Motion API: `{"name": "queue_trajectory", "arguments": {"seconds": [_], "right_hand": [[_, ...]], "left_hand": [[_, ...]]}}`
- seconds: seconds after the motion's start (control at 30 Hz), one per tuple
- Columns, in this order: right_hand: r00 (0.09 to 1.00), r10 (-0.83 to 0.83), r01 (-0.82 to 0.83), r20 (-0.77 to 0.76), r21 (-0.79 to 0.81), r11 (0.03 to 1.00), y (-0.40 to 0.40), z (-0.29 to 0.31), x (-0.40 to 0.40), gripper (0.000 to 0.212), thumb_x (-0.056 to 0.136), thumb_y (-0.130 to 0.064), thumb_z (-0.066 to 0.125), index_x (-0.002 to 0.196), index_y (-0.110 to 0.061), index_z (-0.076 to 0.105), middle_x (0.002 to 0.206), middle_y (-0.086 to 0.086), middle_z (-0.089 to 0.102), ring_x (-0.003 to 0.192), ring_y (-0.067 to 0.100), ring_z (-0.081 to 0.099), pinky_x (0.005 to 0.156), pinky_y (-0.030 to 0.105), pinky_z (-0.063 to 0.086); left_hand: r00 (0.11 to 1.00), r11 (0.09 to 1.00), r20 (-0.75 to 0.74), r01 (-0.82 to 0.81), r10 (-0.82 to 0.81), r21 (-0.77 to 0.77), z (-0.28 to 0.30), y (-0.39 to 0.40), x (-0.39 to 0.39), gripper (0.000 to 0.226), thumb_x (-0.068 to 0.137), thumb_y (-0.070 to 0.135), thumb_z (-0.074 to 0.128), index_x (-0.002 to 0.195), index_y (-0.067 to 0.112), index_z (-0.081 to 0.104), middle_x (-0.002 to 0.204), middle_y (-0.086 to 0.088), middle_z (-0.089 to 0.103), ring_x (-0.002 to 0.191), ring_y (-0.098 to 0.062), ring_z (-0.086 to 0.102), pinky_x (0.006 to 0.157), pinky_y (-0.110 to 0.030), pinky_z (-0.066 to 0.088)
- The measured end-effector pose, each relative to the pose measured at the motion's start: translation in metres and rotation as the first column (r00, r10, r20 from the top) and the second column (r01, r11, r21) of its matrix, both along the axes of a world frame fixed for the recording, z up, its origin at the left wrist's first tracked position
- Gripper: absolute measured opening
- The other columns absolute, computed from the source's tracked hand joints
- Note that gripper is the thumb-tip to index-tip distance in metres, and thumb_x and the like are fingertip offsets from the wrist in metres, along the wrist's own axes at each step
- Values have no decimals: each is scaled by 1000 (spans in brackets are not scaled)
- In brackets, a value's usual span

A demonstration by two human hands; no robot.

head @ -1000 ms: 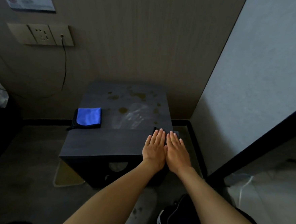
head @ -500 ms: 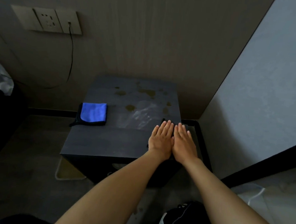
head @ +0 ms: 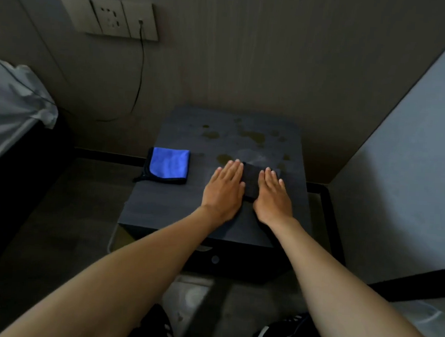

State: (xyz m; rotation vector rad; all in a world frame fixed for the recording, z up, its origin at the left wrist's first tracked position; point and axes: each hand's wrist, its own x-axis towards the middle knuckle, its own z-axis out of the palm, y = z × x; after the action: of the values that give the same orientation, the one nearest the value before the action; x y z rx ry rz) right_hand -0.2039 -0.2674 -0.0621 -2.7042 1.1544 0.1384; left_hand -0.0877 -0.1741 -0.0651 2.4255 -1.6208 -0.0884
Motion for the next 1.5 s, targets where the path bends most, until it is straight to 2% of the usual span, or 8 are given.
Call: {"name": "queue_trajectory", "arguments": {"seconds": [0.13, 0.33, 0.47, 0.6, 0.8, 0.93, 1.23, 1.5], "right_hand": [[999, 40, -40, 20, 0, 999, 12, 1, 26, 73, 98, -13, 39, 157, -6, -3, 165, 12, -10, 152, 23, -10, 124, 37, -3], [997, 74, -74, 33, -5, 997, 29, -2, 57, 74, 96, -9, 37, 157, -6, -4, 165, 12, -12, 152, 22, -12, 124, 37, -3], [995, 86, -87, 52, 1, 996, 41, -3, 75, 75, 95, -8, 38, 157, -6, -4, 165, 11, -11, 152, 22, -12, 124, 37, -4], [993, 114, -114, 40, -5, 994, 51, -3, 90, 76, 96, -10, 40, 157, -5, -4, 165, 12, -11, 152, 23, -11, 124, 37, -4], [989, 148, -147, 32, -31, 989, 74, -4, 123, 75, 96, -11, 40, 157, -4, -3, 165, 13, -9, 153, 23, -9, 124, 36, -4], [982, 188, -187, 14, -28, 982, 96, -2, 149, 74, 96, -15, 39, 156, -3, -3, 165, 14, -9, 153, 25, -9, 124, 37, -4], [967, 253, -254, -27, -54, 966, 131, -1, 193, 77, 97, -25, 41, 156, 0, 0, 165, 17, -5, 153, 28, -5, 124, 40, -1], [967, 256, -256, 2, -50, 965, 136, -1, 210, 77, 96, -24, 42, 156, 1, 1, 165, 17, -2, 153, 27, -4, 124, 40, 0]], "left_hand": [[971, 971, 59, -230, 233, -61, 9, 33, 55, 64, 98, 35, 42, 154, 9, 26, 161, -7, 25, 150, -23, 19, 122, -39, 14], [886, 889, 119, -456, 448, 46, 5, 65, 102, 71, 92, 52, 49, 147, 9, 37, 154, -10, 38, 143, -30, 32, 117, -45, 23], [898, 905, 140, -424, 417, 25, 9, 71, 106, 38, 90, 38, 50, 116, 13, 59, 125, -5, 58, 117, -29, 53, 87, -40, 44], [908, 915, 150, -402, 392, 44, 22, 82, 110, 19, 93, 14, 46, 108, 13, 58, 112, -4, 61, 106, -29, 59, 64, -35, 37], [909, 914, 113, -387, 401, -125, 33, 109, 128, 31, 94, 4, 42, 122, 12, 54, 113, -8, 66, 90, -36, 67, 61, -37, 36], [897, 881, 61, -414, 437, -230, 47, 121, 141, 28, 94, 3, 43, 117, 11, 56, 113, -8, 67, 84, -39, 67, 60, -37, 35], [871, 854, 73, -457, 487, -247, 56, 152, 166, 40, 91, 1, 51, 129, 11, 52, 121, -6, 66, 85, -34, 69, 60, -35, 43], [885, 861, 88, -414, 456, -296, 53, 160, 159, 31, 85, 3, 67, 115, 8, 63, 110, -8, 71, 81, -27, 72, 53, -32, 50]]}}
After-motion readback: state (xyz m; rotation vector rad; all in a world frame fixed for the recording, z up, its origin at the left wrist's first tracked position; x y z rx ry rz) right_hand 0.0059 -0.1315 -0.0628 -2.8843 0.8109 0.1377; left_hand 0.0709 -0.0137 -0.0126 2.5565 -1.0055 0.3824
